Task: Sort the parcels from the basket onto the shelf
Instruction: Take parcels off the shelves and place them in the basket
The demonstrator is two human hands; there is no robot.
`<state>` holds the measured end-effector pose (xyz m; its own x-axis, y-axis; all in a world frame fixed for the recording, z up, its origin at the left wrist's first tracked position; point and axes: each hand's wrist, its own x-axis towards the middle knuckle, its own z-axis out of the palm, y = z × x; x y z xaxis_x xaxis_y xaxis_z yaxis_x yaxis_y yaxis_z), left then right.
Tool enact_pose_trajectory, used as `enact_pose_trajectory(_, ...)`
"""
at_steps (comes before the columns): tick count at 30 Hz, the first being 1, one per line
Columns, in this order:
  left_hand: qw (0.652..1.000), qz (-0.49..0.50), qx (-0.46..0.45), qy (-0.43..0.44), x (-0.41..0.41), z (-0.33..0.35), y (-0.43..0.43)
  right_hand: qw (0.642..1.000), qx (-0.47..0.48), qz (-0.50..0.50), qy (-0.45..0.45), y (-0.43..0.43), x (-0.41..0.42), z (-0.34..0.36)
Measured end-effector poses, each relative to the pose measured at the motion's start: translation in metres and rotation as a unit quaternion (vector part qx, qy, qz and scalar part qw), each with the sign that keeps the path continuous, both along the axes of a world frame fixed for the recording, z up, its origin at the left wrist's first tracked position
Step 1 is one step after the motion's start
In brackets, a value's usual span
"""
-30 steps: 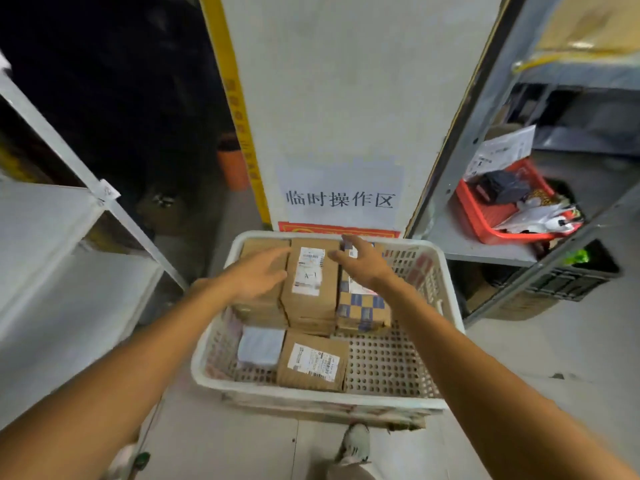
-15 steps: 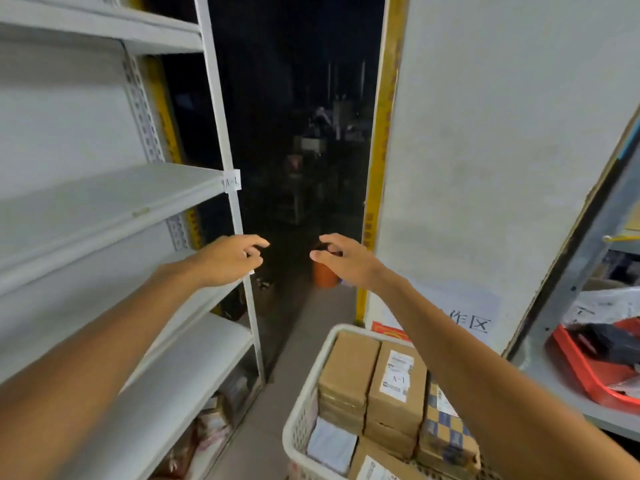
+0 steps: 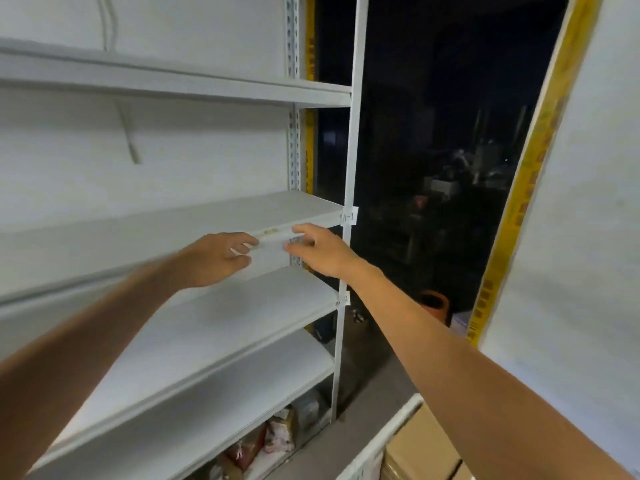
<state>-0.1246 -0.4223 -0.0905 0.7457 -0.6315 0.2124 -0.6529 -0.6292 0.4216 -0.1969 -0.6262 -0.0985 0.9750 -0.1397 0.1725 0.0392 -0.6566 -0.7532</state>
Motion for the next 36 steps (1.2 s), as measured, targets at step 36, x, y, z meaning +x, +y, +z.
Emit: enact_pose_trajectory(36,0.897,0.436,0.010,-0.078,-0.064,0.036,0.477,0.911,-0.024,0.403,-0.083,0.501,0.120,0.035)
